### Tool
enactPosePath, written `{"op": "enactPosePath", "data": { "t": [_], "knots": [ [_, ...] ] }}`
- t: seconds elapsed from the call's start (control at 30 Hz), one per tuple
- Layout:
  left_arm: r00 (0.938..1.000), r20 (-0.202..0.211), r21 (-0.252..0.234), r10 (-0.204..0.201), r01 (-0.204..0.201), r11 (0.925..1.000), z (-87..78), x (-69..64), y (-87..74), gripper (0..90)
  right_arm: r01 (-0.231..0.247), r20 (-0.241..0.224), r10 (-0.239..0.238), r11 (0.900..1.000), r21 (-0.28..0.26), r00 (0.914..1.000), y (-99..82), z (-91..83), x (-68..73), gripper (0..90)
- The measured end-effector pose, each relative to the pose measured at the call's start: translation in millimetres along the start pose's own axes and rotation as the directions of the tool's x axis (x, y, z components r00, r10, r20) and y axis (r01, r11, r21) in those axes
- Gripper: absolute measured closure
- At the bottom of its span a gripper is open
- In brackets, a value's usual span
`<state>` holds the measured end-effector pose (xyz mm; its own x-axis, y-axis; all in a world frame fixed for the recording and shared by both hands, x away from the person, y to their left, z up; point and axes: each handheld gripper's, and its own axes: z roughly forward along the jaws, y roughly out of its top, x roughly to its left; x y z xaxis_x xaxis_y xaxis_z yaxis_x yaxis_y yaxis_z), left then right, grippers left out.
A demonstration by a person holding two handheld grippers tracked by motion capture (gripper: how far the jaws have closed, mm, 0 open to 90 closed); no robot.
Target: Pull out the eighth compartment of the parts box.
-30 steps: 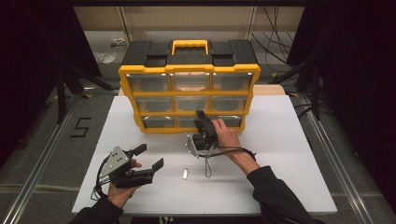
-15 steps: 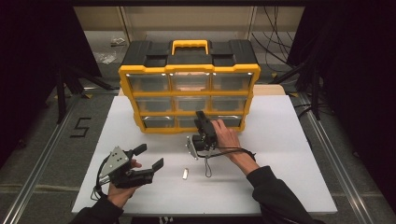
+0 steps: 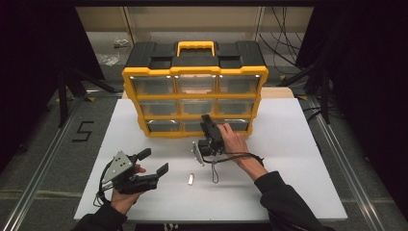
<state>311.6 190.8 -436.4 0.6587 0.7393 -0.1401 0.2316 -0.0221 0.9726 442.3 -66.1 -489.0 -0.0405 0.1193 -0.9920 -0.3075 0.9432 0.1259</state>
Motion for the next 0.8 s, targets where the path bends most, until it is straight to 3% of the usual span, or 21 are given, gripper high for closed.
{"op": "enactPosePath", "data": {
  "t": [0.37, 0.6, 0.8],
  "knots": [
    [1.0000, 0.000, -0.003, -0.002, 0.002, 1.0000, -0.2, 0.1, 0.2, 16.1, 0.024, -0.011, -0.024, 0.9996, -0.016, 0.9997, 0.2, -3.8, 1.8, 65.0],
    [1.0000, 0.001, -0.003, -0.002, 0.002, 1.0000, -0.3, 0.0, 0.2, 16.1, -0.012, -0.078, 0.012, 0.9999, -0.002, 0.9969, 1.3, -4.3, -2.1, 74.9],
    [1.0000, 0.000, -0.003, -0.003, 0.003, 1.0000, -0.3, 0.2, 0.2, 16.1, -0.031, -0.101, 0.030, 0.9995, -0.002, 0.9944, 2.4, -4.8, -4.5, 75.8]
  ]
}}
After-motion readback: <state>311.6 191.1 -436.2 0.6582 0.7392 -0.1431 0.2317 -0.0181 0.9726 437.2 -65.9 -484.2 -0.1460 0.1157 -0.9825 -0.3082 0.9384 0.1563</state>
